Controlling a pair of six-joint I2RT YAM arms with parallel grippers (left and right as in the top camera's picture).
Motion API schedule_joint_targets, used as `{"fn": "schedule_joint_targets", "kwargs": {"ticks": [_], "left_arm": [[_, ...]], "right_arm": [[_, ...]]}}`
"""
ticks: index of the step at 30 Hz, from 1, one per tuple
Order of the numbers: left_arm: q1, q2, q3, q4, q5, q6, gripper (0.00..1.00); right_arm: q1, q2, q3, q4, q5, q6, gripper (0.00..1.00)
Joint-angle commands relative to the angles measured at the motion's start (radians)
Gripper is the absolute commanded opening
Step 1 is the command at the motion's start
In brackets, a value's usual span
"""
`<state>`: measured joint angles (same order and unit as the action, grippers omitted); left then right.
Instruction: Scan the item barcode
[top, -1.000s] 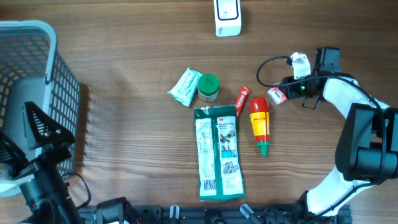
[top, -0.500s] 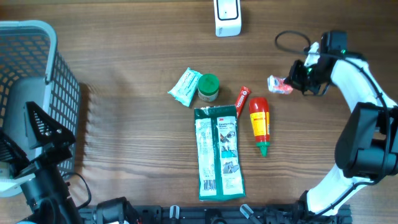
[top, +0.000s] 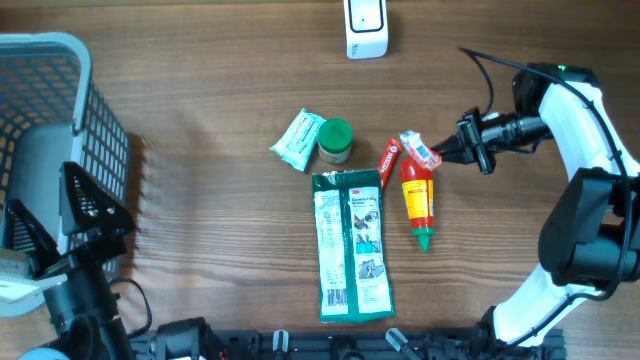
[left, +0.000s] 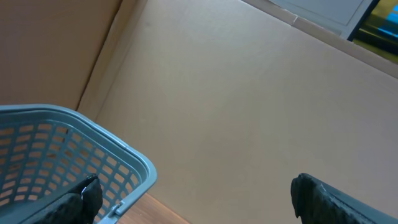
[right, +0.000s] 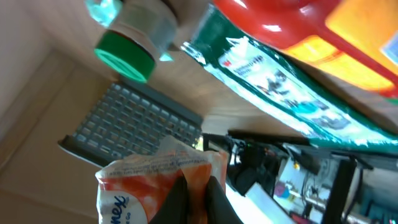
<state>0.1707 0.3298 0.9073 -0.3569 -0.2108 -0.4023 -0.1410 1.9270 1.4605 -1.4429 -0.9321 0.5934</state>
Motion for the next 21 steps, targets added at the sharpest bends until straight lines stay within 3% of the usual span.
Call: {"fn": "schedule_joint_targets", "kwargs": {"ticks": [1,8,14,21], "left_arm": [[-0.006,-0.01,-0.006,0.0,0.013,-0.003,1.0],[-0.027,-0.01,-0.006,-0.001,0.013,-0.003,1.0],[-0.083,-0.01,-0.006,-0.015,0.012,-0.002,1.0],[-0.14,-0.01,-0.006,-0.023,0.012,-0.002,1.0]], "right_arm": [[0.019,0.006,0.012,-0.037,0.14,-0.033,0.04],[0.183,0.004,0.012,-0.012,0.271,-0.032,0.04],[0.361,-0.049,0.012,-0.011,0.476,0.169,0.04],[0.472,-0.15,0.012,-0.005,0.497,0.269,0.04]]}}
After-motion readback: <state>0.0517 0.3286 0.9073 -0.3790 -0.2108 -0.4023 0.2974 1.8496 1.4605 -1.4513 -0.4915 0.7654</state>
